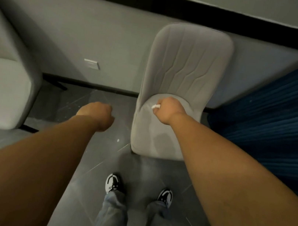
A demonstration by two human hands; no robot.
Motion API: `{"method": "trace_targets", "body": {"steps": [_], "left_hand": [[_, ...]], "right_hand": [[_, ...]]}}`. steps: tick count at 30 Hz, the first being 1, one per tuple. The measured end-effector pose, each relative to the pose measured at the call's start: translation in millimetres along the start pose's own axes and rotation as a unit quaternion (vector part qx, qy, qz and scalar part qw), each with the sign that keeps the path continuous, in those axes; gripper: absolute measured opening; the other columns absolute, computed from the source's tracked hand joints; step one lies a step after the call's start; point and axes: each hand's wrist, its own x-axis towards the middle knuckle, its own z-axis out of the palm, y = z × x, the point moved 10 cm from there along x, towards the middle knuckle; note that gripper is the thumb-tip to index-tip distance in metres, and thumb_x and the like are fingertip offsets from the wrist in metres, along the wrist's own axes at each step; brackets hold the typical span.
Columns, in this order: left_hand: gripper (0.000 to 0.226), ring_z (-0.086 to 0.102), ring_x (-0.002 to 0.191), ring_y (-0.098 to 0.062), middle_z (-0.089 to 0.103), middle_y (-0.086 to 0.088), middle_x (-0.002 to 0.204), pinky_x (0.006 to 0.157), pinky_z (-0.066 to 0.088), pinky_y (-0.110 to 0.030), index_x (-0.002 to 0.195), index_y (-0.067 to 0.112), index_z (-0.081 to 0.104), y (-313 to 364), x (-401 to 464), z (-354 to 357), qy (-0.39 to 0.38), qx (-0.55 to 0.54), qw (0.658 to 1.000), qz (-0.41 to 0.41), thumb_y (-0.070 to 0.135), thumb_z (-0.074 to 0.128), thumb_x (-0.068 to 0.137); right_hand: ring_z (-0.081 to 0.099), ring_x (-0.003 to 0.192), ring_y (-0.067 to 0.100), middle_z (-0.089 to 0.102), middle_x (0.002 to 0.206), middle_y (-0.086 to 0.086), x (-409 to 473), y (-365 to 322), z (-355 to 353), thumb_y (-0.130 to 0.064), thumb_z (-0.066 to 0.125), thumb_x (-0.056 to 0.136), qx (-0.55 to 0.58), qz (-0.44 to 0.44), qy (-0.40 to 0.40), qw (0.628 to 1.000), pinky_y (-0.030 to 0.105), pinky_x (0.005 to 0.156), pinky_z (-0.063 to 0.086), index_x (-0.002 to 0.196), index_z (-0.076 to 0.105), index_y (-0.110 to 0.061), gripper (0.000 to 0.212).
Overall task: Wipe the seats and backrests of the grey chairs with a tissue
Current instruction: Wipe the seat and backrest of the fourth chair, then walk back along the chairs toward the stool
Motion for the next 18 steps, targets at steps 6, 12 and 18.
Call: {"method": "trace_targets", "body": {"steps": [6,12,18], "left_hand": [[0.047,0.052,0.116,-0.031,0.053,-0.011,0.133,0.096,0.045,-0.042,0.132,0.019,0.050,-44.7,-52.4,-18.0,-0.019,0.007,1.000,-0.023,0.044,0.044,0.094],[0.044,0.054,0.113,-0.032,0.055,-0.012,0.130,0.093,0.045,-0.040,0.128,0.018,0.053,-61.3,-79.4,-34.5,-0.009,0.001,0.999,-0.033,0.042,0.045,0.092],[0.039,0.057,0.108,-0.032,0.059,-0.011,0.125,0.089,0.047,-0.041,0.121,0.020,0.057,-59.4,-94.3,-62.1,0.030,-0.011,0.998,-0.053,0.035,0.042,0.088]], "right_hand": [[0.059,0.108,0.030,0.065,0.121,0.012,-53.8,-24.2,-24.4,-0.033,0.053,0.097,0.020,0.006,0.017,1.000,0.031,0.088,0.046,0.120,0.067,-0.011,0.034],[0.059,0.108,0.032,0.064,0.122,0.014,-84.7,-16.6,-38.9,-0.038,0.053,0.097,0.041,0.017,0.033,0.998,0.033,0.088,0.047,0.121,0.066,-0.009,0.039],[0.061,0.101,0.030,0.065,0.116,0.013,-99.3,-8.2,-48.0,-0.040,0.055,0.097,0.046,0.003,0.045,0.998,0.034,0.085,0.050,0.117,0.068,-0.010,0.038]]}}
